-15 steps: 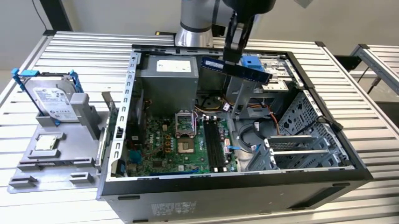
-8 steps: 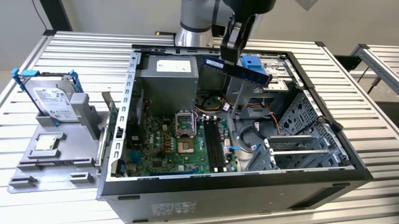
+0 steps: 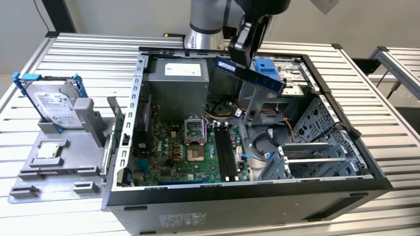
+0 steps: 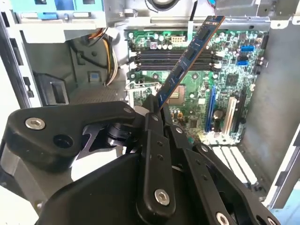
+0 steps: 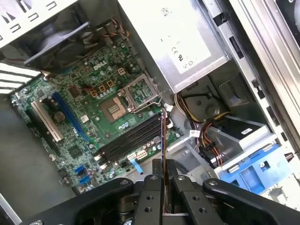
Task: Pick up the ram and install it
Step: 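Insert the ram into the slot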
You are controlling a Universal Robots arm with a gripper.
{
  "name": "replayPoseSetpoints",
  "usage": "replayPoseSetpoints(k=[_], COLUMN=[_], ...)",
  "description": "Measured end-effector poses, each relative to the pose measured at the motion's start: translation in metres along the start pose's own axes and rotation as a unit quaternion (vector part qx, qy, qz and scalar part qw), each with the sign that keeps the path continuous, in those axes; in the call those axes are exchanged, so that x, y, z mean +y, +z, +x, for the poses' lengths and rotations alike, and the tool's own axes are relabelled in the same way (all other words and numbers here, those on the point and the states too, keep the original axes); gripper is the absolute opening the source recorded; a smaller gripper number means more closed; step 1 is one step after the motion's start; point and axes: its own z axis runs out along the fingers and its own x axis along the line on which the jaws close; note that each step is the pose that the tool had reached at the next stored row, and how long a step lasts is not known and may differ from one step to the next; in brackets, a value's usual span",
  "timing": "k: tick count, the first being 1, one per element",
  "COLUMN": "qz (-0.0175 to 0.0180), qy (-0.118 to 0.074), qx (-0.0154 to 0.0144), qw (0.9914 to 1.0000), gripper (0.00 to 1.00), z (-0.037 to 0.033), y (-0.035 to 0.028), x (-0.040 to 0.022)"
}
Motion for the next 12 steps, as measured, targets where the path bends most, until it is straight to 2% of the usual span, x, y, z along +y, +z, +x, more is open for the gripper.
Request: replayPoseSetpoints(k=[6,12], qz=[0.0014,0.0024], qy=[0.034,0.058], qx=[0.0001,0.0002], qw=[0.99943,0.9983], gripper=[0.0,0.0], z=[0.0007,0.0037], y=[0.0,-0.0001], x=[-0.0004,-0.0024])
